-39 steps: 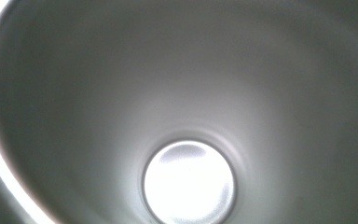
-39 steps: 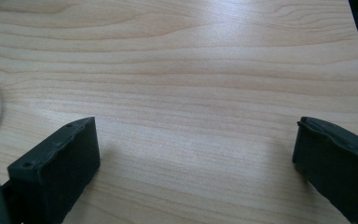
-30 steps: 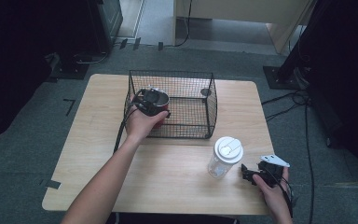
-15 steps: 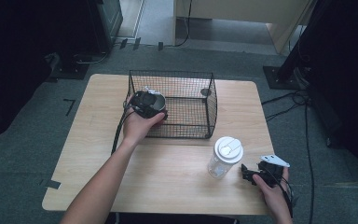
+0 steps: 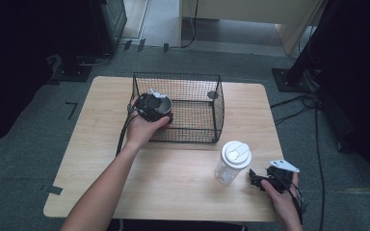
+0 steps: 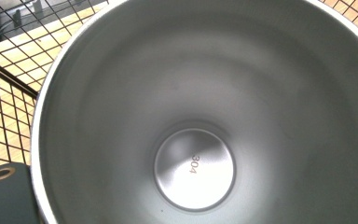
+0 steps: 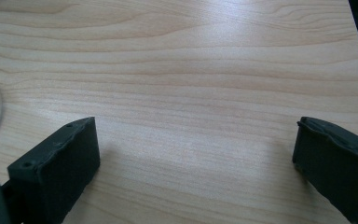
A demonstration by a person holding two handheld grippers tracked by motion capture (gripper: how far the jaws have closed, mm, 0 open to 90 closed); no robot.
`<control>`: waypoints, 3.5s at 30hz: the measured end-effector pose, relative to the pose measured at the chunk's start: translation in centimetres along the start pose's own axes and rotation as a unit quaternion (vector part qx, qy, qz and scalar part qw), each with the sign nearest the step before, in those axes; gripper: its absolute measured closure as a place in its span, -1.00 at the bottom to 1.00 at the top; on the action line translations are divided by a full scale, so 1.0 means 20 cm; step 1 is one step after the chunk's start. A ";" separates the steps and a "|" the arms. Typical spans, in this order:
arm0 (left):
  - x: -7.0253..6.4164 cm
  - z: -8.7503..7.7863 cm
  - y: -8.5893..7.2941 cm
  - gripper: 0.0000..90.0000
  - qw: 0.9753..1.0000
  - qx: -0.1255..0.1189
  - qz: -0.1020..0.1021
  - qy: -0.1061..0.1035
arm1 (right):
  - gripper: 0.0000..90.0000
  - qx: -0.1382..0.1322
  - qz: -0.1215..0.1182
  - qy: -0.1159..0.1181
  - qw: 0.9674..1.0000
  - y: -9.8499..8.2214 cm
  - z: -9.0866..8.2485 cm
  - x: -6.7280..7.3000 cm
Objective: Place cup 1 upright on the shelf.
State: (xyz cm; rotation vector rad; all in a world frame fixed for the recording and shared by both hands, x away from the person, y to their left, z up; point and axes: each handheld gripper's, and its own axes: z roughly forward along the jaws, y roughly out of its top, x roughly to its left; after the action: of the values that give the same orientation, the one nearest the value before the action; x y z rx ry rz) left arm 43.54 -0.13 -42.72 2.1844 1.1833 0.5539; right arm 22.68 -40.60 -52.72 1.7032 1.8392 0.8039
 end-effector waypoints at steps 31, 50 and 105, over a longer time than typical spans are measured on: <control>-0.06 -0.11 0.03 -0.95 0.999 -0.009 0.023 0.038 | -0.99 0.000 0.000 0.000 1.000 0.00 0.00 0.00; -0.04 -0.29 0.05 -0.95 0.996 -0.083 0.016 0.020 | -0.99 0.000 0.000 0.000 1.000 0.00 0.00 0.00; 0.24 -0.66 -0.62 -0.95 0.984 -0.157 -0.076 0.025 | -0.99 0.000 0.000 0.000 1.000 0.00 0.00 0.00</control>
State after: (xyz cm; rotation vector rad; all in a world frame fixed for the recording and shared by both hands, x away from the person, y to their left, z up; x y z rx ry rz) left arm 30.43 13.21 -40.79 1.8091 1.1880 0.6824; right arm 22.68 -40.60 -52.72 1.7036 1.8394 0.8035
